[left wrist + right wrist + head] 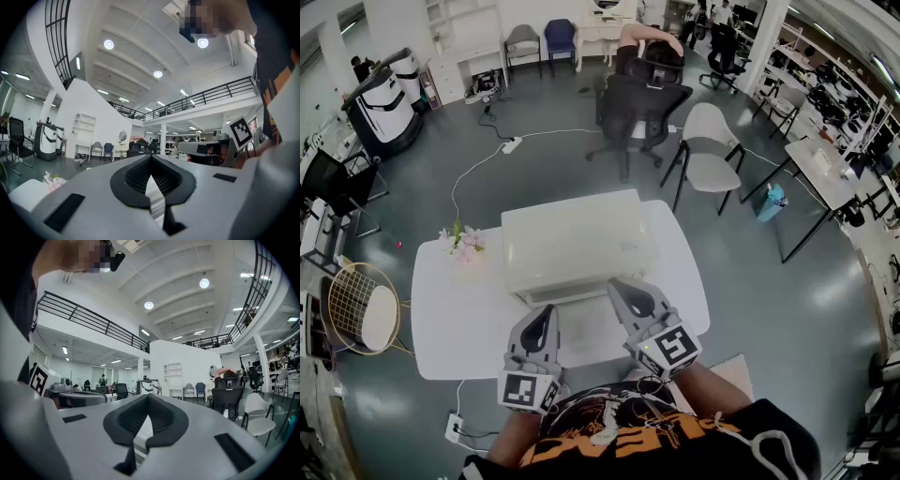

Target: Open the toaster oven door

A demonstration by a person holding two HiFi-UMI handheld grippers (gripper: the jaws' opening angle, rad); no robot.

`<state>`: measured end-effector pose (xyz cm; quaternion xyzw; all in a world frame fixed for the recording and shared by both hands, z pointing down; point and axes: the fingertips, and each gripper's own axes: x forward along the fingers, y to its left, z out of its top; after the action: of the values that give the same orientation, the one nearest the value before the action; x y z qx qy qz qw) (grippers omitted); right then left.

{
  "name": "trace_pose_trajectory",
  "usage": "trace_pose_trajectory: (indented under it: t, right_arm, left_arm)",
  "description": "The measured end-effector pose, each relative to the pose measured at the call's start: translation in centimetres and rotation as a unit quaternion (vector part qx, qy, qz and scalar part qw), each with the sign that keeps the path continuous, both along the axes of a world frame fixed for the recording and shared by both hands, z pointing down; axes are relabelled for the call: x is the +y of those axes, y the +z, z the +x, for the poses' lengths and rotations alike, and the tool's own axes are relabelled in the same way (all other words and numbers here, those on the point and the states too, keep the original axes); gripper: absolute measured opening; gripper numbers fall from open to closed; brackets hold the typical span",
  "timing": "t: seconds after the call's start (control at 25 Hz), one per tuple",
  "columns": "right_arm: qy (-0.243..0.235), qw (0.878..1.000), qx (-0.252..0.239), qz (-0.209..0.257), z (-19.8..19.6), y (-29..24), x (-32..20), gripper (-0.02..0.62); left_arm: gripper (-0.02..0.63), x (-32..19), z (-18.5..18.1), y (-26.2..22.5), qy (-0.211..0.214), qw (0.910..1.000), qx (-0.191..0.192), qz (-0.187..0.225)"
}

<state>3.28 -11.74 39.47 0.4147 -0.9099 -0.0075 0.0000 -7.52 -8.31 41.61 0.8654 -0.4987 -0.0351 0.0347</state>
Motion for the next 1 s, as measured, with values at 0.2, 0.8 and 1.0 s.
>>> trace_pose_trajectory:
  t: [0.2, 0.8, 1.0]
  right_arm:
    - [0.002, 1.0, -0.009, 0.003, 0.1, 0.0, -0.2, 0.012]
    - [-0.021, 0.999, 0.012, -0.021, 0.1, 2.6, -1.1, 0.014]
    - [-0.052, 0.988, 0.138, -0.052, -0.9, 8.4, -1.9, 0.014]
  left_arm:
    - [0.018, -0.2, 0.1, 0.1, 0.001, 1.0, -0.002, 0.002]
    - [0.018, -1.2, 0.4, 0.1, -0.003, 1.0, -0.003, -0.006]
    - [0.018, -2.0, -0.2, 1.5, -0.004, 0.9998, -0.01, -0.018]
